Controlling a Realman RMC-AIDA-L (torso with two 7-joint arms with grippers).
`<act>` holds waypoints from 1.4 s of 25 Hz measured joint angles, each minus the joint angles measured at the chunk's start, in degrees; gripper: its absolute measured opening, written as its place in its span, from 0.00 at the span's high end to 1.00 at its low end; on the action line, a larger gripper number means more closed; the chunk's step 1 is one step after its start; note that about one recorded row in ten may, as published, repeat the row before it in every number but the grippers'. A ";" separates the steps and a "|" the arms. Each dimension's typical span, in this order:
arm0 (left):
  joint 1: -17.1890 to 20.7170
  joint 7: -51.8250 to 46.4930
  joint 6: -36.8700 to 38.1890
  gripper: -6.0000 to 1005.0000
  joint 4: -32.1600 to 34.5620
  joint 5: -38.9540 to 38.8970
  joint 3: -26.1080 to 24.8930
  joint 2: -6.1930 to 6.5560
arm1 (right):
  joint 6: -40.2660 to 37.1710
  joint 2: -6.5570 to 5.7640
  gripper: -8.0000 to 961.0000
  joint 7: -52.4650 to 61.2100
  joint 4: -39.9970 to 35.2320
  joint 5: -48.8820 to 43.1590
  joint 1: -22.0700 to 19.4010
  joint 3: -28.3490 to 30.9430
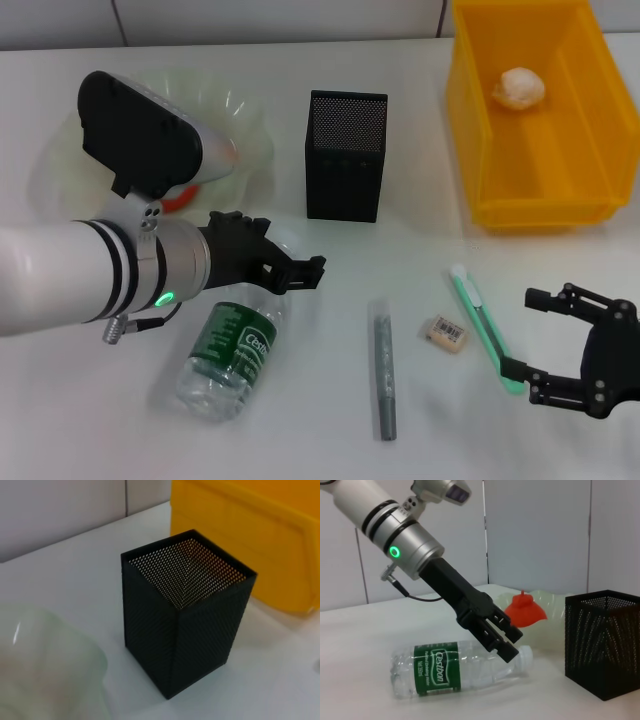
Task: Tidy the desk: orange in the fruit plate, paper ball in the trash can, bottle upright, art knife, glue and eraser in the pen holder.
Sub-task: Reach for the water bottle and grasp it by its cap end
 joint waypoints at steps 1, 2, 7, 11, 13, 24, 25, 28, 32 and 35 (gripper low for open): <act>-0.88 -0.30 -0.28 0.17 -1.31 0.07 -0.08 -0.01 | 0.00 0.01 0.15 -0.01 0.10 -0.18 0.12 0.03; -1.01 -0.31 -0.36 0.17 -1.53 0.08 -0.09 -0.01 | 0.03 0.01 0.15 -0.01 0.22 -0.27 0.22 0.05; -2.85 -0.89 -1.82 0.17 -4.48 0.18 -0.21 -0.01 | 0.70 0.01 0.15 -0.01 0.33 -0.41 0.34 -0.30; -3.79 -1.33 -2.69 0.17 -6.49 0.33 -0.95 0.00 | 1.49 0.01 0.15 0.25 0.43 -0.41 0.37 -0.36; -4.26 -1.51 -2.78 0.17 -7.36 0.34 -1.10 0.00 | 1.76 0.00 0.15 0.29 0.63 -0.41 0.48 -0.36; -6.47 -1.67 -2.80 0.19 -11.01 0.07 -1.07 -0.01 | 2.11 -0.09 0.15 0.51 1.85 -0.41 1.32 -0.33; -6.50 -1.67 -2.74 0.20 -11.02 0.08 -1.07 -0.01 | 2.11 -0.09 0.15 0.56 1.85 -0.41 1.32 -0.33; -6.76 -1.67 -2.28 0.23 -11.09 0.12 -1.10 -0.01 | 2.11 -0.08 0.15 0.98 1.85 -0.40 1.31 -0.33; -7.43 -1.32 -0.74 0.32 -11.12 0.27 -1.22 0.00 | 2.12 -0.08 0.15 1.83 1.84 -0.44 1.45 -0.33; -7.72 -1.06 -0.22 0.40 -11.13 0.37 -1.12 0.02 | 2.12 -0.08 0.15 2.05 1.82 -0.76 1.62 -0.33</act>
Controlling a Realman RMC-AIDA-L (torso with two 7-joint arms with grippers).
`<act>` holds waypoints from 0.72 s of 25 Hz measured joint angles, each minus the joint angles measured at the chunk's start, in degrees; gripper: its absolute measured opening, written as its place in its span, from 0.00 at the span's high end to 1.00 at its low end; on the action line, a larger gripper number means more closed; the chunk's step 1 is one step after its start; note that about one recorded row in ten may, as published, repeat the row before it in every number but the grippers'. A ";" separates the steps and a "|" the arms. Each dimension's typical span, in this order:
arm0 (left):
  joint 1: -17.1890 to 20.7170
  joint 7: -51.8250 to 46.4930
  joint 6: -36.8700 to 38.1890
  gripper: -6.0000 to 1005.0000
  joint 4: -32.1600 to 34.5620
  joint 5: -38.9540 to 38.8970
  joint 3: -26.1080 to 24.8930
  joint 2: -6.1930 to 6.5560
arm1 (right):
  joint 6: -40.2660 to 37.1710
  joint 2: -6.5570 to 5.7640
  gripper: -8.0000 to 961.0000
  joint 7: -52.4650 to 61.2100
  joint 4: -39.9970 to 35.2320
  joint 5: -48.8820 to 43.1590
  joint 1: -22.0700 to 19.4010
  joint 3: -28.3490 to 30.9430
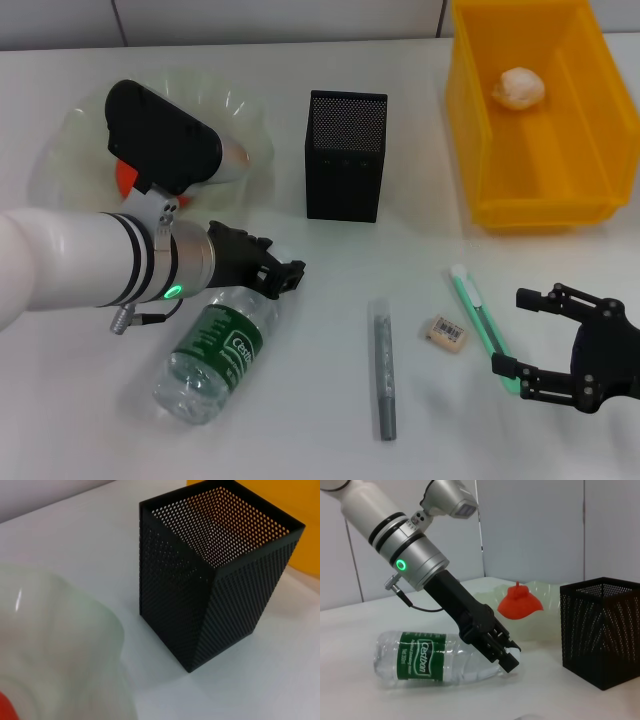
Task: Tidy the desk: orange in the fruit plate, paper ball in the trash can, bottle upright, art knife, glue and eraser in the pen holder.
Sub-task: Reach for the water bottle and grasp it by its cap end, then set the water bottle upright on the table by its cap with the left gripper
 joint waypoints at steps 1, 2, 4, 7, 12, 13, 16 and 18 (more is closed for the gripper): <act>-0.05 0.16 0.22 0.42 0.02 0.01 0.03 0.01 | 0.00 0.00 0.15 0.02 -0.01 -0.18 0.04 0.02; -0.12 0.35 0.45 0.45 0.07 0.03 0.05 0.03 | 0.00 0.00 0.15 0.06 -0.01 -0.36 0.09 0.05; -0.27 0.68 1.14 0.48 0.25 0.16 0.01 0.05 | -0.01 0.00 0.15 0.38 -0.04 -0.79 0.17 0.10; -0.34 0.74 2.01 0.52 0.86 0.64 0.14 0.06 | -0.01 0.00 0.15 1.17 -0.21 -1.73 0.27 0.29; -0.28 0.76 4.72 0.53 3.35 1.38 -0.18 0.16 | -0.02 0.00 0.15 1.45 -0.34 -2.01 0.31 0.32; -0.31 0.77 5.13 0.53 3.62 1.52 -0.25 0.16 | -0.02 0.00 0.15 1.47 -0.34 -2.02 0.31 0.30; -0.36 0.75 5.81 0.53 4.09 2.32 -0.15 0.10 | -0.02 0.00 0.15 1.54 -0.26 -2.05 0.31 0.27; -0.43 0.67 5.90 0.53 4.14 2.87 0.14 0.02 | -0.02 0.00 0.15 1.55 -0.20 -2.05 0.30 0.24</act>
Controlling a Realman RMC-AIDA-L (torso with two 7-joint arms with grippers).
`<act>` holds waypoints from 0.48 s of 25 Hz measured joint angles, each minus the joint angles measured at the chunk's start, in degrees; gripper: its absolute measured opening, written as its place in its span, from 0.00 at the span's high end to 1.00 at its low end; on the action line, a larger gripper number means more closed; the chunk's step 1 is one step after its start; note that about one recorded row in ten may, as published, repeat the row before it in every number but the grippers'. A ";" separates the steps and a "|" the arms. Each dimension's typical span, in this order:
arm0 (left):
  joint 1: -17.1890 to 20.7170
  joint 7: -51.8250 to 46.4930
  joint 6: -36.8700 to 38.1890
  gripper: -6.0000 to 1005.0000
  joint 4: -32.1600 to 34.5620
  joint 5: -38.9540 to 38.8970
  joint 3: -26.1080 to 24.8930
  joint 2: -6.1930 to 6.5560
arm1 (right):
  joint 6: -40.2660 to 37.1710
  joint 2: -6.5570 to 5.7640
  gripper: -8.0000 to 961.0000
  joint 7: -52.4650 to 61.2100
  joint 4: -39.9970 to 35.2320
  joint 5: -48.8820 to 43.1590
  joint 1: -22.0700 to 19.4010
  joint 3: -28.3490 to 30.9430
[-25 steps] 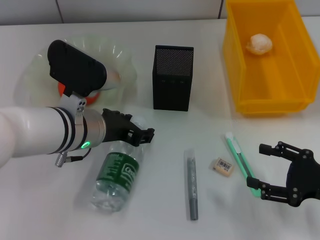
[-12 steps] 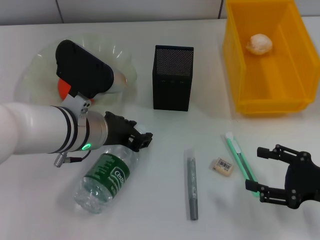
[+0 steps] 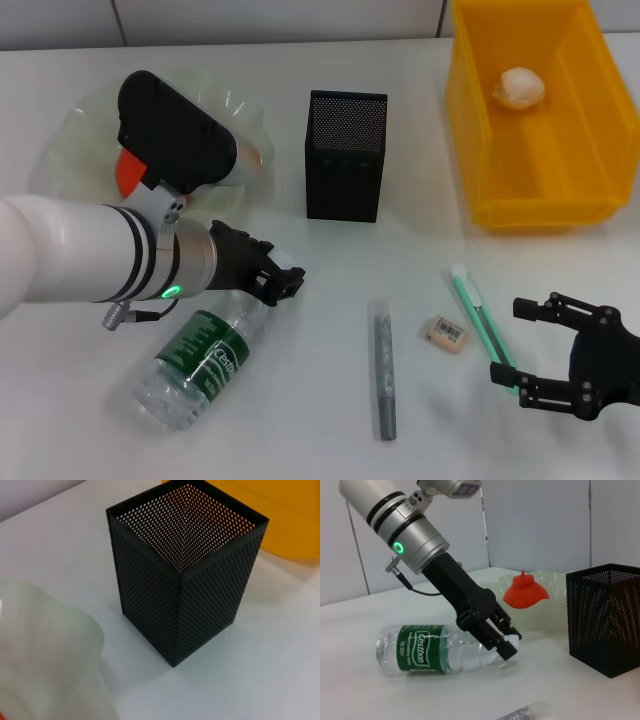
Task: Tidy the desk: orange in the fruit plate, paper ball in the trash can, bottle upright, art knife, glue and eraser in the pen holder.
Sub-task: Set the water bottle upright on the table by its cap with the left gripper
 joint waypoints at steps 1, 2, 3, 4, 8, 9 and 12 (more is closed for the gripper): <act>0.00 0.00 0.00 0.53 0.00 0.00 0.00 0.00 | 0.00 0.00 0.15 0.00 0.03 0.00 0.00 -0.04; -0.02 -0.02 0.01 0.53 0.02 0.04 0.04 -0.01 | 0.00 0.00 0.15 0.01 0.05 0.00 0.00 -0.08; -0.02 -0.05 0.01 0.53 0.05 0.05 0.05 -0.01 | 0.00 0.00 0.15 0.01 0.08 0.00 0.01 -0.12; -0.01 -0.08 0.04 0.53 0.07 0.05 0.06 -0.01 | 0.00 0.00 0.15 0.02 0.11 0.00 0.04 -0.15; -0.02 -0.09 0.75 0.40 0.46 0.10 0.22 -0.04 | 0.00 0.00 0.15 0.02 0.20 0.00 0.25 -0.17; -0.02 -0.08 0.89 0.40 0.58 0.14 0.24 -0.04 | 0.00 0.00 0.15 0.02 0.21 0.00 0.31 -0.17; 0.03 -0.20 1.21 0.41 1.11 0.63 0.31 -0.05 | 0.00 0.00 0.15 0.02 0.22 0.00 0.36 -0.16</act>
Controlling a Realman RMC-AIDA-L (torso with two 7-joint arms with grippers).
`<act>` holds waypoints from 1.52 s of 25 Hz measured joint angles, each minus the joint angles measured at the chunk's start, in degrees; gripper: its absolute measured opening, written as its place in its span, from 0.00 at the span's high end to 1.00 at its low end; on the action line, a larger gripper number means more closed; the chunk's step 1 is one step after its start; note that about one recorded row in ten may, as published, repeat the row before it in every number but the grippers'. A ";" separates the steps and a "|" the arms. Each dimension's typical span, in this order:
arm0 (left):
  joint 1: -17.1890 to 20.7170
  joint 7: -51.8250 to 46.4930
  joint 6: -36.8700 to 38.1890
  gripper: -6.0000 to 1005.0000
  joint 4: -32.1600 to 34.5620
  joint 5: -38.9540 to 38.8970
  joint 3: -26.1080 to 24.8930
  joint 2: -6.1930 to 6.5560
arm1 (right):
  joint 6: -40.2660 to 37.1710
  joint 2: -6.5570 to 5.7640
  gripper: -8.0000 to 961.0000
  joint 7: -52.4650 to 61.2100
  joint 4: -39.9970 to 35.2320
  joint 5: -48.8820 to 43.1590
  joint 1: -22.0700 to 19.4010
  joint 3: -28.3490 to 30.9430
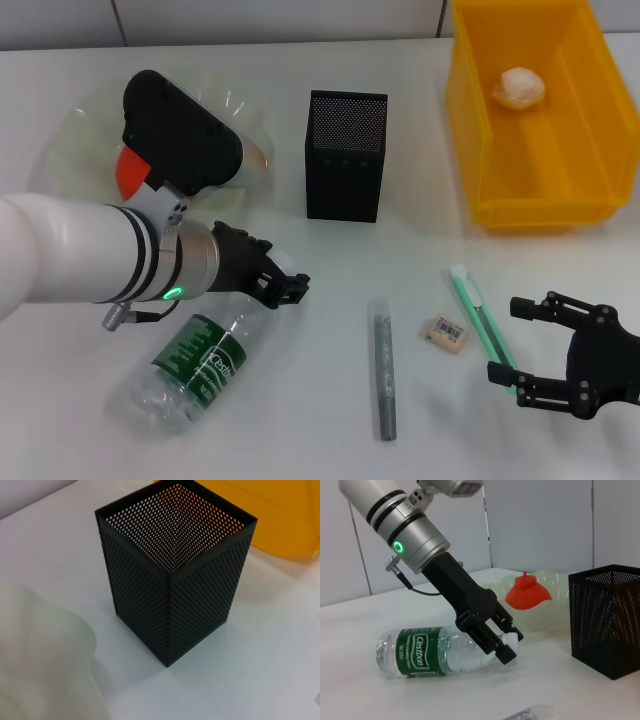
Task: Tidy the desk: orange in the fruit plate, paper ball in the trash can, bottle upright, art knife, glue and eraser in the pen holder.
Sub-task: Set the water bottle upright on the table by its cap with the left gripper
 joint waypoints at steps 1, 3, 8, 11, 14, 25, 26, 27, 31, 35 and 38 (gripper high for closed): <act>-0.03 -0.13 0.03 0.41 -0.06 0.27 0.00 0.00 | 0.01 0.00 0.15 0.00 0.00 0.00 0.00 0.01; -0.14 -0.23 0.07 0.41 -0.42 0.42 0.00 0.00 | 0.03 0.00 0.15 0.00 0.00 0.00 0.00 0.01; -0.38 -0.14 0.06 0.42 -1.03 0.64 0.34 0.00 | 0.07 0.00 0.15 0.00 0.00 0.00 0.02 0.01; -0.94 -0.20 0.11 0.43 -1.84 0.75 0.49 0.00 | 0.09 0.00 0.15 0.00 0.00 0.00 0.12 0.01; -1.26 -0.12 0.70 0.46 -1.95 0.68 0.39 0.00 | 0.10 0.00 0.15 0.01 0.00 0.00 0.14 0.01; 2.02 12.97 4.12 0.55 2.87 -7.94 -4.68 0.48 | -0.24 0.00 0.15 0.64 -0.21 0.01 -0.04 0.33; 3.38 16.34 4.23 0.55 3.83 -10.35 -6.25 0.49 | -0.35 0.00 0.15 0.67 -0.26 0.00 -0.07 0.34; 4.89 19.82 4.31 0.55 4.76 -12.91 -7.96 0.53 | -0.48 0.00 0.15 0.70 -0.31 0.01 -0.10 0.34; 10.77 37.09 5.44 0.55 6.16 -26.02 -15.22 0.62 | -0.60 0.00 0.15 0.82 -0.50 0.01 -0.24 0.40; 14.95 53.49 10.42 0.55 3.49 -39.97 -23.92 0.61 | -0.62 0.00 0.15 1.48 -0.52 0.01 -0.03 0.21; 16.15 61.38 14.65 0.55 -0.33 -46.42 -29.66 0.62 | -0.62 0.00 0.15 1.81 -0.70 0.01 0.10 0.13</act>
